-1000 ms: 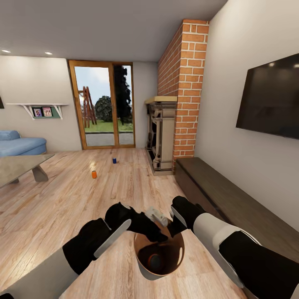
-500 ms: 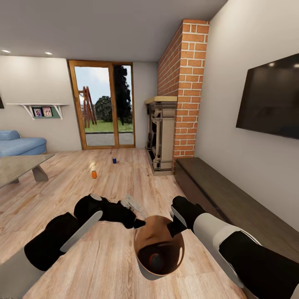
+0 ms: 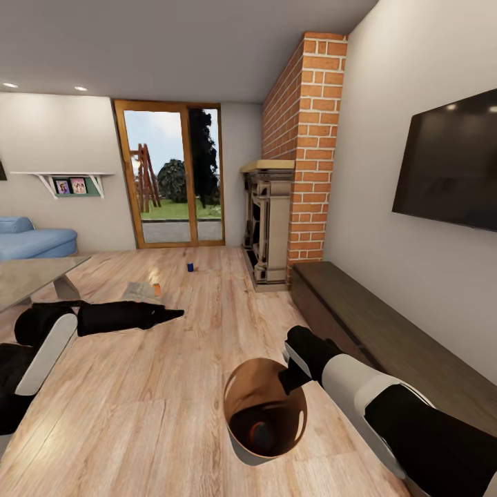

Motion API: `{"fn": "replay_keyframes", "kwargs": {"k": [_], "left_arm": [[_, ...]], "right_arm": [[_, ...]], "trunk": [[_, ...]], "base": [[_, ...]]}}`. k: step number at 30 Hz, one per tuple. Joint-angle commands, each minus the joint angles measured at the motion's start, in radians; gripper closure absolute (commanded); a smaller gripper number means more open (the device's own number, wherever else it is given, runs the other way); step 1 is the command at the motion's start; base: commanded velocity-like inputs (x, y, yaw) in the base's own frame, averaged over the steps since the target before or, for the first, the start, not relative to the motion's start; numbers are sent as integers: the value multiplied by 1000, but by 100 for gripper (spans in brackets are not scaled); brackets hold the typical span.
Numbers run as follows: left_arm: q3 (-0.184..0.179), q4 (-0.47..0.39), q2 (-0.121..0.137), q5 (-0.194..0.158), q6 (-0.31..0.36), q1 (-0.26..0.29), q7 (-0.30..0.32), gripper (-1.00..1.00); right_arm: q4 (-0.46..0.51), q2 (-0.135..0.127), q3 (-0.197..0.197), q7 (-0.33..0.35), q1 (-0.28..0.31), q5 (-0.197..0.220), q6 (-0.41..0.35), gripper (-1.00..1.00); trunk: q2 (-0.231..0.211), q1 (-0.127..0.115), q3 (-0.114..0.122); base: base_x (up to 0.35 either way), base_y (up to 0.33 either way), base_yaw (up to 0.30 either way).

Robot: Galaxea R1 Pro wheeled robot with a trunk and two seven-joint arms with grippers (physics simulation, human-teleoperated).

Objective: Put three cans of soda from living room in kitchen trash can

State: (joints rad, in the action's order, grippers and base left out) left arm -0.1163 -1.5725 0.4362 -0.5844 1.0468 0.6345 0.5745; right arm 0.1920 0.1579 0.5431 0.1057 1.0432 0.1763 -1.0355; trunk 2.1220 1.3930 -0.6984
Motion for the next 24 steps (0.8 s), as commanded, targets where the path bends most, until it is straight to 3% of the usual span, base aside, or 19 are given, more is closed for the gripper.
{"fn": "replay_keyframes", "kwargs": {"k": [1, 4, 7, 13, 14, 18, 24], "left_arm": [[41, 0, 0, -1, 0, -13, 18, -100], [145, 5, -2, 4, 0, -67, 58, -100], [180, 10, -4, 27, -36, -107, 69, -100], [206, 49, -8, 131, -196, -203, 76, -100], [209, 68, -9, 167, -251, -233, 76, -100], [214, 124, -25, 238, -379, -284, 76, -100], [216, 263, -50, 270, -534, -310, 79, -100]], "right_arm": [[1, 0, -8, 0, 0, 17, 0, 100], [4, -1, -8, 1, 0, 17, 1, 100], [9, 1, -7, 1, -1, 17, 4, 100], [21, -2, -10, 0, -3, 17, 11, 100], [35, -4, -12, 0, -3, 17, 14, 100], [113, -10, -17, -2, -8, 17, 41, 100], [271, -44, -19, -3, -71, 18, 122, 100]], "trunk": [[0, 0, 0], [0, 0, 0], [0, 0, 0], [0, 0, 0], [0, 0, 0], [0, 0, 0], [0, 0, 0]], "base": [[0, 0, 0], [0, 0, 0], [0, 0, 0], [0, 0, 0], [0, 0, 0], [0, 0, 0], [0, 0, 0]]}}
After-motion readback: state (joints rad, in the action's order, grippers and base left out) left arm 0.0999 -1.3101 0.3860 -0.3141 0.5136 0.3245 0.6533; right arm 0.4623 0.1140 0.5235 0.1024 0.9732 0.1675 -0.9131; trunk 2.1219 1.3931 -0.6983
